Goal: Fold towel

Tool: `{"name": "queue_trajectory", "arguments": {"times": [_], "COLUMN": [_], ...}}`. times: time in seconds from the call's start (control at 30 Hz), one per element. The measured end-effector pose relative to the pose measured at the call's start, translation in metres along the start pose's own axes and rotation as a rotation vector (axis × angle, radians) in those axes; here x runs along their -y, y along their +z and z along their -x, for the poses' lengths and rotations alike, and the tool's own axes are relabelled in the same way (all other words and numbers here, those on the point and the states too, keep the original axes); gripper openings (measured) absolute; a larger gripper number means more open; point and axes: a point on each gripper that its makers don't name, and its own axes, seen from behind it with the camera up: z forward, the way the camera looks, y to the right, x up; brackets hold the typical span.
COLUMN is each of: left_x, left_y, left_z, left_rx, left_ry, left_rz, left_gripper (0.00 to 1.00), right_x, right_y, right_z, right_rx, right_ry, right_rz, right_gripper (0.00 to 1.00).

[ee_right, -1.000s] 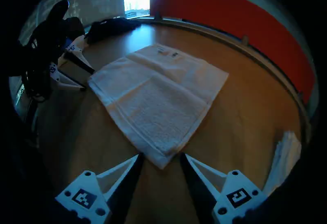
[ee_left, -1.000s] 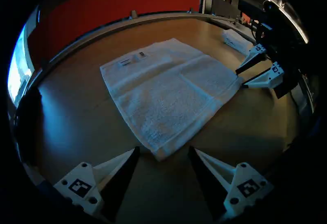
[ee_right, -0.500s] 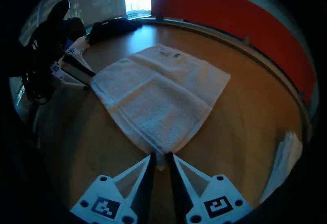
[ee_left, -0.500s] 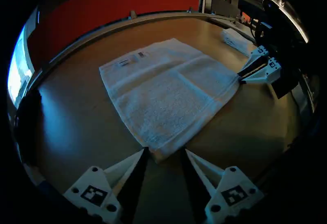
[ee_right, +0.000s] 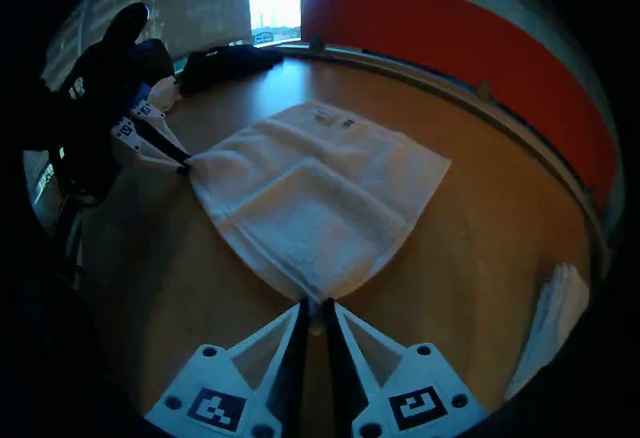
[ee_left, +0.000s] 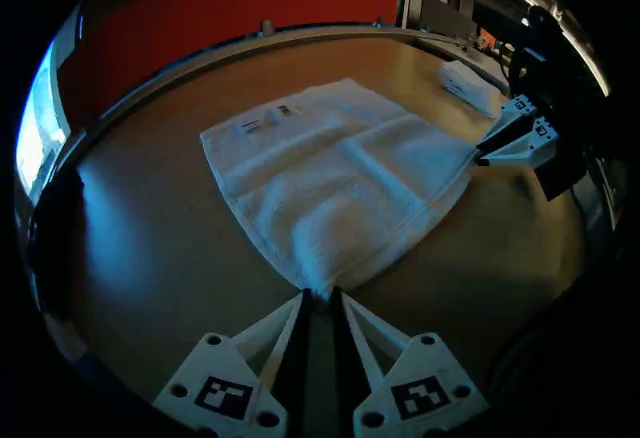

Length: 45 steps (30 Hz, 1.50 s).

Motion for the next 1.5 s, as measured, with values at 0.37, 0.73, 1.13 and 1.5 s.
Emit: {"name": "queue_trajectory", "arguments": {"times": [0.37, 0.73, 1.13, 1.5], "left_x": [0.0, -0.008, -0.015, -0.021], "left_y": [-0.023, -0.052, -0.087, -0.113], "left_z": [-0.015, -0.031, -0.047, -0.057], "left_rx": [-0.022, -0.036, -0.061, -0.073], "left_ry": [-0.026, -0.044, -0.09, -0.106], "left_rz": [-0.008, -0.001, 0.007, 0.028], "left_gripper": [0.17, 0.17, 0.17, 0.17], "right_x": [0.002, 0.001, 0.007, 0.014], "right_y": [-0.017, -0.044, -0.078, -0.099], "right_z": [-0.02, -0.038, -0.061, -0.074], "right_rx": [-0.024, -0.047, -0.076, -0.079], "right_ry": [-0.001, -0.002, -0.024, -0.043], "right_rz": [0.01, 0.028, 0.019, 0.012], "right_gripper": [0.15, 0.15, 0.15, 0.15]}}
